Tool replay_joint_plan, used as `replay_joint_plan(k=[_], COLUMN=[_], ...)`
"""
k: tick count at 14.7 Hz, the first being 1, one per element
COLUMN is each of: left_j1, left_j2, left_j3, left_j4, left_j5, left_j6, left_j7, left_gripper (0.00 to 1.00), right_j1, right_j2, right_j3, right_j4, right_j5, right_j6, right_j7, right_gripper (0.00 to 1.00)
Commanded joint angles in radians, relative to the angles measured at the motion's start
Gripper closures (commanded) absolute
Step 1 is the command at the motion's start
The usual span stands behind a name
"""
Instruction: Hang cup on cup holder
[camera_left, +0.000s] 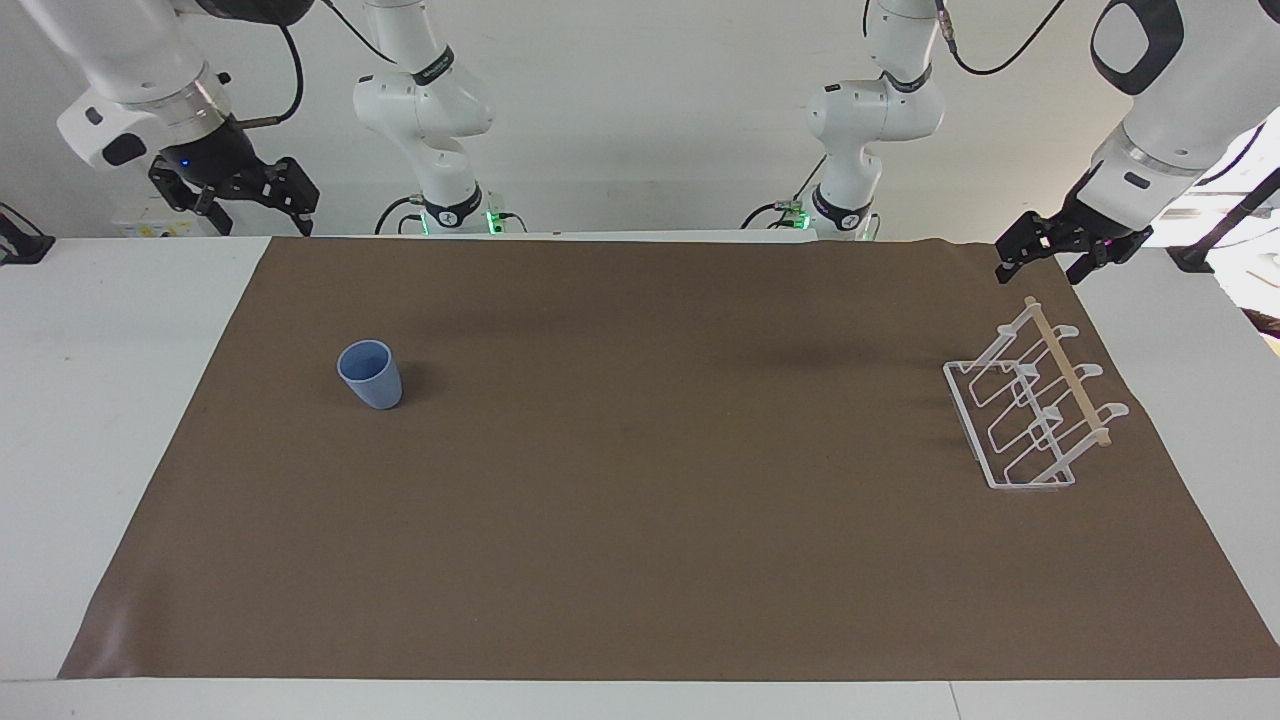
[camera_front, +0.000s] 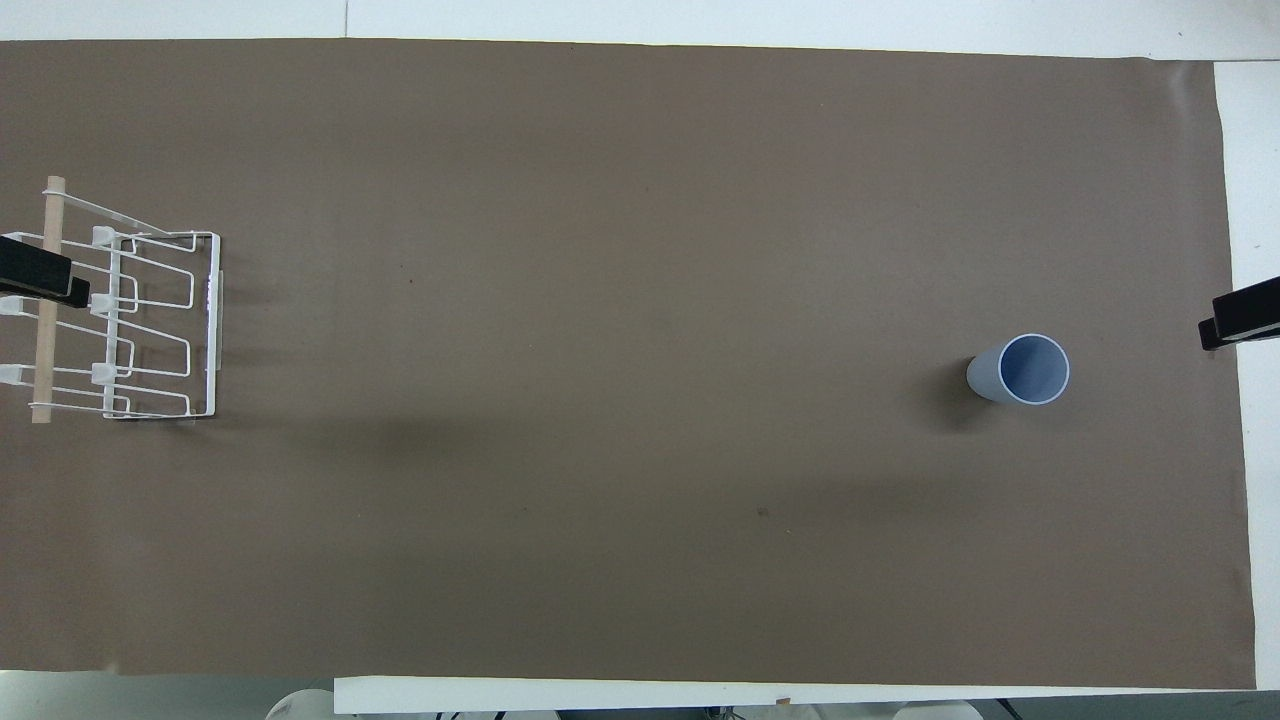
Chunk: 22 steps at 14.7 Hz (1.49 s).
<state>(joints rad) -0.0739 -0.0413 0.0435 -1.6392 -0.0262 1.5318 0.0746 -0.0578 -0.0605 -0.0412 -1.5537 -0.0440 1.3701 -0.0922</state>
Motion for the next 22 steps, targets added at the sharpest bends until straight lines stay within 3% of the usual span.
replay_joint_plan(k=[1, 8, 9, 11, 15, 18, 19, 22], left_j1=[-0.004, -0.004, -0.004, -0.004, -0.004, -0.004, 0.002, 0.054], left_j2=[-0.008, -0.009, -0.009, -0.009, -0.009, -0.012, -0.026, -0.031], left_j3=[0.006, 0.006, 0.006, 0.006, 0.006, 0.007, 0.010, 0.015], left_j4=[-0.007, -0.007, -0.007, -0.007, -0.007, -0.008, -0.030, -0.031], left_j5=[0.017, 0.017, 0.017, 0.017, 0.017, 0.017, 0.017, 0.017], left_j6=[-0.009, -0.007, -0.009, -0.009, -0.009, -0.027, -0.088, -0.111], left_j7=[0.011, 0.013, 0.011, 0.011, 0.011, 0.019, 0.010, 0.013], left_gripper=[0.00, 0.00, 0.00, 0.00, 0.00, 0.00, 0.00, 0.00], right_j1=[-0.002, -0.002, -0.007, -0.016, -0.013, -0.019, -0.025, -0.054], right_j2=[-0.002, -0.010, -0.021, -0.093, -0.084, -0.024, -0.004, 0.040], right_j3=[0.001, 0.001, 0.001, -0.006, -0.009, -0.009, -0.009, -0.009], right_j4=[-0.008, -0.016, -0.057, -0.260, -0.483, -0.571, -0.588, -0.629], right_j5=[0.016, 0.049, 0.050, 0.071, 0.081, 0.081, 0.081, 0.081], right_j6=[-0.011, -0.022, 0.003, 0.236, 0.497, 0.639, 0.671, 0.721], right_j7=[-0.023, -0.024, -0.036, -0.046, -0.081, -0.156, -0.194, -0.248], right_gripper=[0.00, 0.00, 0.00, 0.00, 0.00, 0.00, 0.00, 0.01])
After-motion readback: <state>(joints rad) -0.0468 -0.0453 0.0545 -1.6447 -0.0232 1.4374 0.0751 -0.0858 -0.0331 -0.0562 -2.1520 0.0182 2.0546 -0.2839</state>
